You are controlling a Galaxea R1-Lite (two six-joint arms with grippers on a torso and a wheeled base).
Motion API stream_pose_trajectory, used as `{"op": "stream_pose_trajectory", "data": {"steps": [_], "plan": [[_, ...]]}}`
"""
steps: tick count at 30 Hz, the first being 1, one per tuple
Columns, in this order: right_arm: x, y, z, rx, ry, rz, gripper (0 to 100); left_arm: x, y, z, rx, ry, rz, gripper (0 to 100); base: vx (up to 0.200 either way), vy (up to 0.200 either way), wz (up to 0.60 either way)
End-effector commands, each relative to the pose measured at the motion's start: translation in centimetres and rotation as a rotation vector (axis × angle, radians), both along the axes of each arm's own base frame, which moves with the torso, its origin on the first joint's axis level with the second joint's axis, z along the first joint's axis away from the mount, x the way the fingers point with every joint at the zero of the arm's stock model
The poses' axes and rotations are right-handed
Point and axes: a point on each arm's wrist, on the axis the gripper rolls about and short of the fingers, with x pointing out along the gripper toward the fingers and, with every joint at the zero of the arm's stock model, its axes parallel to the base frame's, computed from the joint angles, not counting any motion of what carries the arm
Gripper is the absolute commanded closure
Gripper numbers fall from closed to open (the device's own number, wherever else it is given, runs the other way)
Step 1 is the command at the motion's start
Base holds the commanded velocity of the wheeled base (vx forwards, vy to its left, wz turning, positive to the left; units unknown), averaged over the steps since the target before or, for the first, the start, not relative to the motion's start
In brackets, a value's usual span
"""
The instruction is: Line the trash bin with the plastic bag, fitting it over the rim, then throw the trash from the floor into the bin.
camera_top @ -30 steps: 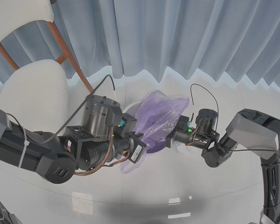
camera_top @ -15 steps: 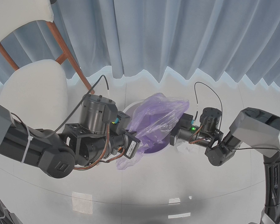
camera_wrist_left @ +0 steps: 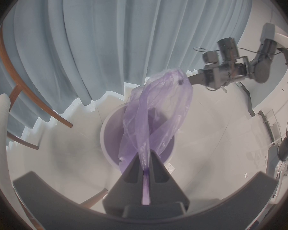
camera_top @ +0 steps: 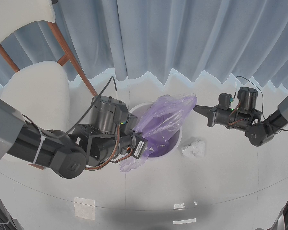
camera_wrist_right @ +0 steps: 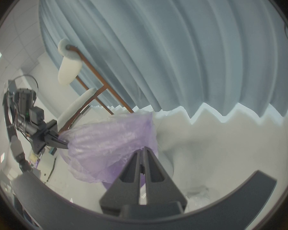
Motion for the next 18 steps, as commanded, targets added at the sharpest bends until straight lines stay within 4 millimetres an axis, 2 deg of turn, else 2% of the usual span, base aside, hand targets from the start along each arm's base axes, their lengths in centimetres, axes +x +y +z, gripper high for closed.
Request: {"op": "stream_pose_trajectory", "data": {"steps": [1,4,5,6,7,8,12,13,18], "plan": [[-5.5,-2.3,3.5,0.060,0.061,-0.088,100,0.7,-0.4,0.1,-0.011,-0.004,0.021,100,0.000,0.000,0.00],[-9.4,-0.7,3.2,0.135,0.195,-0.062,100,0.9,-0.5,-0.1,-0.009,0.001,0.023,100,0.000,0.000,0.00],[-10.0,-0.4,3.1,0.147,0.218,-0.061,100,0.9,-0.6,-0.2,-0.009,0.001,0.021,100,0.000,0.000,0.00],[-12.2,0.8,2.8,0.192,0.302,-0.048,100,1.0,-0.7,0.0,-0.013,-0.002,0.022,100,0.000,0.000,0.00],[-12.3,1.0,2.8,0.196,0.308,-0.047,100,1.0,-0.7,0.0,-0.013,-0.002,0.022,100,0.000,0.000,0.00],[-14.1,2.1,2.7,0.240,0.383,-0.039,100,1.0,-0.7,0.0,-0.016,-0.002,0.025,100,0.000,0.000,0.00],[-15.6,3.4,2.6,0.311,0.490,-0.043,100,0.8,-0.5,0.2,-0.017,-0.003,0.025,100,0.000,0.000,0.00],[-16.0,4.0,2.6,0.327,0.510,-0.052,0,0.8,-0.5,0.1,-0.015,-0.001,0.025,100,0.000,0.000,0.00],[-17.8,7.3,2.6,0.433,0.638,-0.118,0,0.5,-0.3,-0.1,-0.009,0.006,0.025,100,0.000,0.000,0.00]]}}
